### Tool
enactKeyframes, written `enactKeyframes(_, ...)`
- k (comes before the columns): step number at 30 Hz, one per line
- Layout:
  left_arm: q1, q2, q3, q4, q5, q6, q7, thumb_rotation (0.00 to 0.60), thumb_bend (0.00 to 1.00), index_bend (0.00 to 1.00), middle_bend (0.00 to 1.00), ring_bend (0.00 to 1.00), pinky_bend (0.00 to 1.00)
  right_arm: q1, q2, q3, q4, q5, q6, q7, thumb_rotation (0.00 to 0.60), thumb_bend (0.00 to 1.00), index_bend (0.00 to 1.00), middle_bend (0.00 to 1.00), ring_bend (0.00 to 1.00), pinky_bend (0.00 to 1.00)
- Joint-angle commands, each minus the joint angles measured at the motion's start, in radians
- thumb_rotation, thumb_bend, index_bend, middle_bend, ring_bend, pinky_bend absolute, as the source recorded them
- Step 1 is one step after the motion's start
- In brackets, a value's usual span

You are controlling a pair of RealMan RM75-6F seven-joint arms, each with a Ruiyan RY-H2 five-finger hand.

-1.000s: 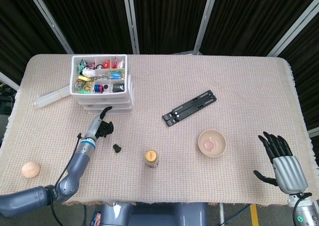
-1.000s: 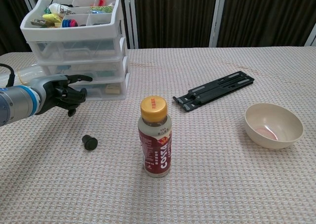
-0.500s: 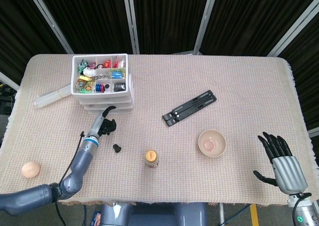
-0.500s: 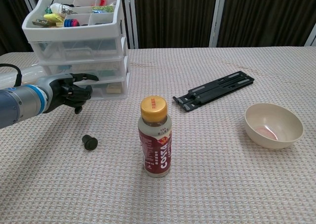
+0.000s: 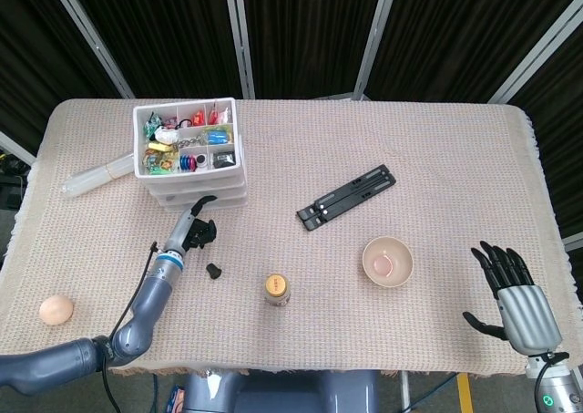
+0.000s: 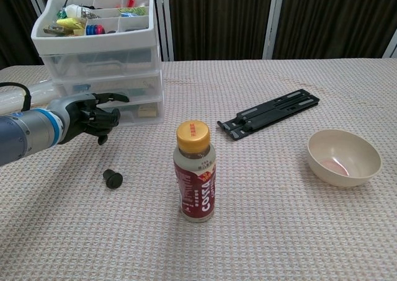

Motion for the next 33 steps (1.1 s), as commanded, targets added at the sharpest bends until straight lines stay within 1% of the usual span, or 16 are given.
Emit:
enactKeyframes(1, 0.012, 0.012, 0.008, -0.025, 0.016, 0.011, -0.004, 0.600, 0.74, 0.17, 0.97, 0.86, 0.73, 0.000, 0.000, 0.000, 0.000, 0.000, 0.000, 0.000, 0.600, 0.08, 0.02, 0.00, 0.00, 0.00)
enactKeyframes(10, 0.068, 0.045, 0.050, -0.085, 0.058, 0.031, -0.035, 0.600, 0.74, 0.18, 0.97, 0.86, 0.73, -0.001, 0.000, -0.001, -0.003, -0.002, 0.002, -0.004, 0.600, 0.08, 0.02, 0.00, 0.00, 0.00)
enactKeyframes(13, 0.101, 0.063, 0.079, -0.103, 0.100, 0.042, -0.052, 0.600, 0.74, 0.18, 0.97, 0.86, 0.73, -0.001, 0.000, -0.001, -0.004, -0.001, 0.001, -0.006, 0.600, 0.08, 0.02, 0.00, 0.00, 0.00)
enactKeyframes(17, 0.124, 0.079, 0.102, -0.122, 0.142, 0.055, -0.062, 0.600, 0.74, 0.18, 0.97, 0.86, 0.73, -0.002, -0.001, 0.000, -0.004, -0.001, 0.003, -0.007, 0.600, 0.08, 0.02, 0.00, 0.00, 0.00)
enactKeyframes(20, 0.144, 0.103, 0.143, -0.146, 0.224, 0.088, -0.035, 0.600, 0.75, 0.19, 0.97, 0.86, 0.73, -0.002, 0.000, 0.001, -0.004, 0.001, 0.004, -0.006, 0.600, 0.08, 0.02, 0.00, 0.00, 0.00)
enactKeyframes(22, 0.151, 0.111, 0.186, -0.131, 0.313, 0.158, 0.051, 0.600, 0.76, 0.19, 0.97, 0.86, 0.73, -0.003, 0.000, 0.001, -0.004, 0.001, 0.005, -0.006, 0.600, 0.08, 0.02, 0.00, 0.00, 0.00)
enactKeyframes(23, 0.152, 0.111, 0.197, -0.122, 0.337, 0.185, 0.084, 0.600, 0.77, 0.19, 0.97, 0.86, 0.73, -0.003, 0.000, 0.001, -0.004, 0.001, 0.005, -0.006, 0.600, 0.08, 0.02, 0.00, 0.00, 0.00)
enactKeyframes(24, 0.150, 0.109, 0.235, -0.097, 0.428, 0.261, 0.193, 0.600, 0.77, 0.19, 0.97, 0.86, 0.73, -0.003, 0.000, 0.001, -0.004, 0.000, 0.005, -0.006, 0.600, 0.08, 0.02, 0.00, 0.00, 0.00)
enactKeyframes(27, 0.153, 0.106, 0.285, -0.064, 0.555, 0.372, 0.361, 0.600, 0.78, 0.16, 0.98, 0.87, 0.74, -0.003, 0.001, 0.000, -0.005, -0.002, 0.005, -0.006, 0.600, 0.08, 0.02, 0.00, 0.00, 0.00)
enactKeyframes(30, 0.150, 0.125, 0.292, -0.091, 0.575, 0.399, 0.463, 0.600, 0.77, 0.15, 0.98, 0.87, 0.74, -0.003, 0.000, 0.000, -0.006, -0.001, 0.005, -0.007, 0.600, 0.08, 0.02, 0.00, 0.00, 0.00)
enactKeyframes(33, 0.139, 0.156, 0.284, -0.132, 0.571, 0.411, 0.574, 0.600, 0.78, 0.15, 0.98, 0.87, 0.74, -0.003, 0.000, 0.000, -0.006, -0.001, 0.005, -0.009, 0.600, 0.08, 0.02, 0.00, 0.00, 0.00)
